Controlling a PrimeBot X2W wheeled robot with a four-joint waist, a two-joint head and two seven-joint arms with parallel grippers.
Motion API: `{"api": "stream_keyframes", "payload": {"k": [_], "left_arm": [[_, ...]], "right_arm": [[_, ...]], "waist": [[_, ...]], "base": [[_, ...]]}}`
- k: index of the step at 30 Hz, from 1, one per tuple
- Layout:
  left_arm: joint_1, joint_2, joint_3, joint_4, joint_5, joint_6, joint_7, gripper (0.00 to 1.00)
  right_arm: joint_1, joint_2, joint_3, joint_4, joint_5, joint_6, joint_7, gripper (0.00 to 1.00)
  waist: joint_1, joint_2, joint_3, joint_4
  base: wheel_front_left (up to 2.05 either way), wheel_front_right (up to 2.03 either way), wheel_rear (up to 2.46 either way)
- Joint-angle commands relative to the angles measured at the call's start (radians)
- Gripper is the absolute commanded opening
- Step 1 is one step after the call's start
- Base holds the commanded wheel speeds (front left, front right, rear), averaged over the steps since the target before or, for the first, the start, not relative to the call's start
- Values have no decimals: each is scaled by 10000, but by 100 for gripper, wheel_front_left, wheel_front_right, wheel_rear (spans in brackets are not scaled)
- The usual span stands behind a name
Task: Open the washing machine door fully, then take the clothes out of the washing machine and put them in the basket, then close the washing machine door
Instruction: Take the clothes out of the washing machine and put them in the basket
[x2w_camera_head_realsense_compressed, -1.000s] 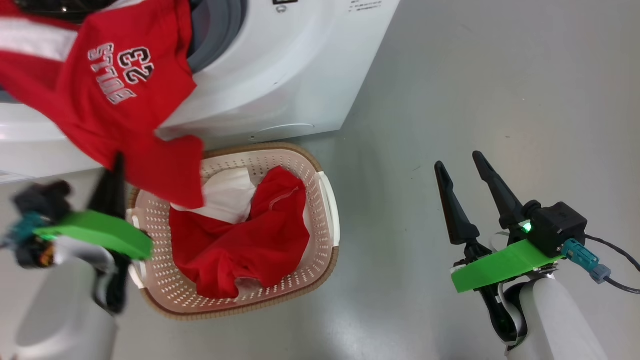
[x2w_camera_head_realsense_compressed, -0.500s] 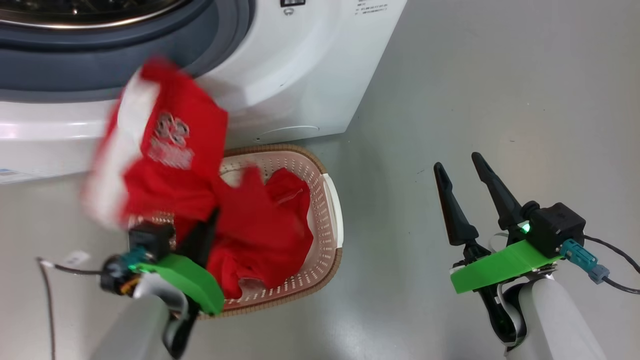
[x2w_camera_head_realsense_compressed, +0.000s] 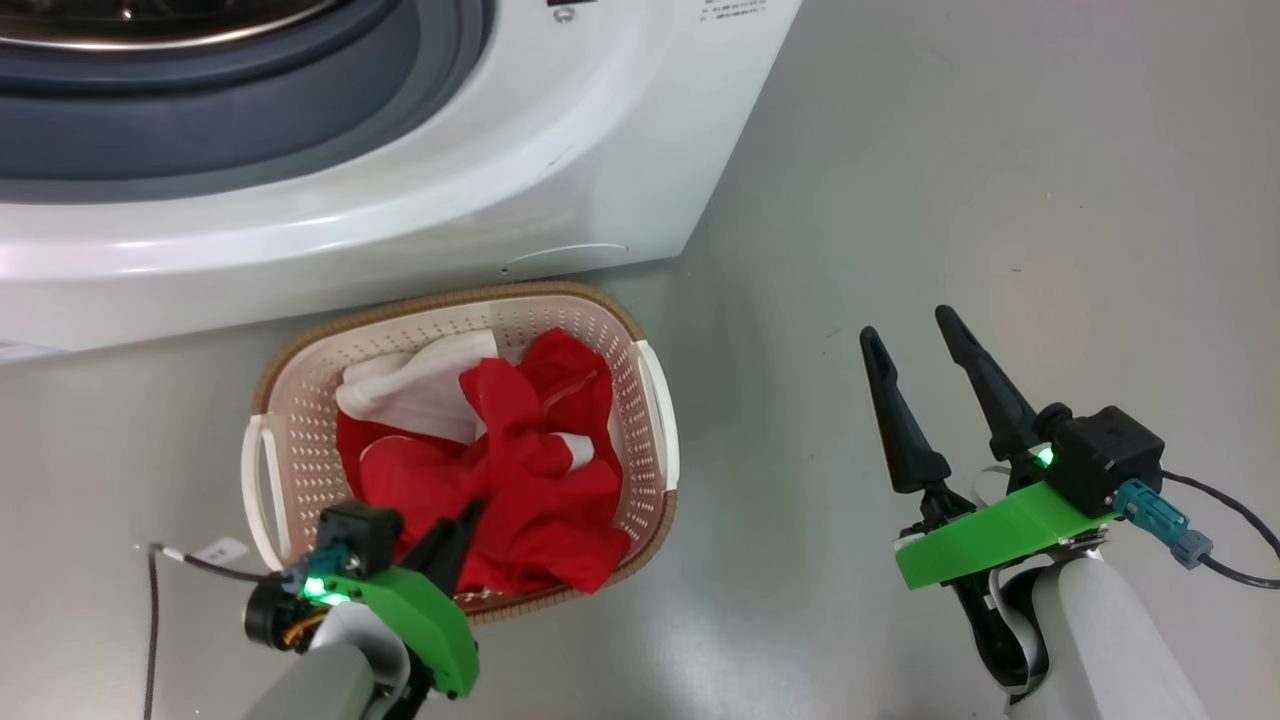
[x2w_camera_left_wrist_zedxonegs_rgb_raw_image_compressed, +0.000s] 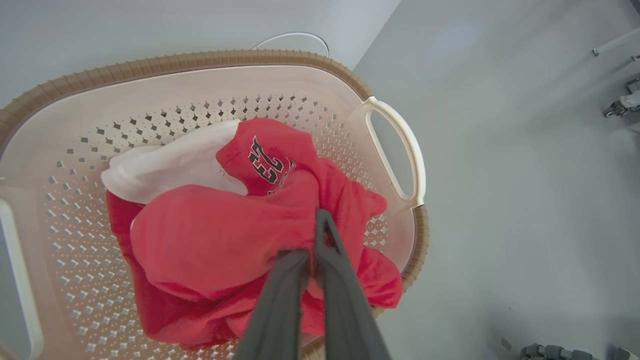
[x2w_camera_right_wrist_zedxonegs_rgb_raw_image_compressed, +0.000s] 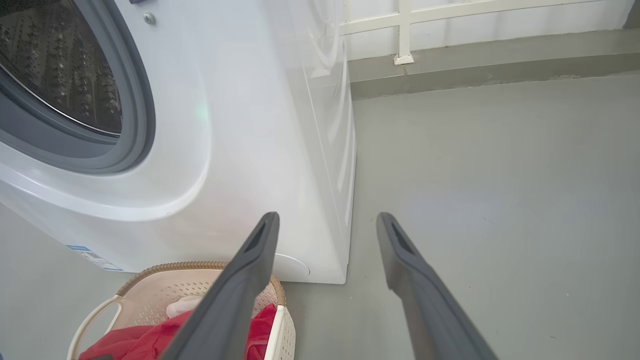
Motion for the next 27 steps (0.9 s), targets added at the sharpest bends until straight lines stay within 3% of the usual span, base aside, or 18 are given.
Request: {"api": "stream_keyframes", "payload": {"k": [1,7,9,10,11,27], "left_arm": [[-211,231,188,25,-156,-29,-53,0],[-550,328,314,412,-400,-29,-53,1],[-677,347,299,606,-435,-29,-53,14],[-825,370,220,781,-461,-29,-53,94],[-896,386,186,859,-482,-29,-53,100],[-1242,531,496,1086,-735,-29,-53,100]], "right_arm": [[136,57,248,-260,75,16,-118,100],[90,57,285,-302,110,16,-118,100],[79,57,290,-316,116,16,-118,100],[47,57,300,-330,124,16,-118,100],[30,57,304,-338,129,16,-118,100],[-81,57,270,-287,207,16,-118,100]], "waist": [[0,0,77,-38],[0,0,287,-111],[0,0,367,-126],[0,0,455,-146],[0,0,486,-154],[0,0,549,-157]], "base": [[0,0,0],[0,0,0],[0,0,0],[0,0,0],[0,0,0],[0,0,0]]}}
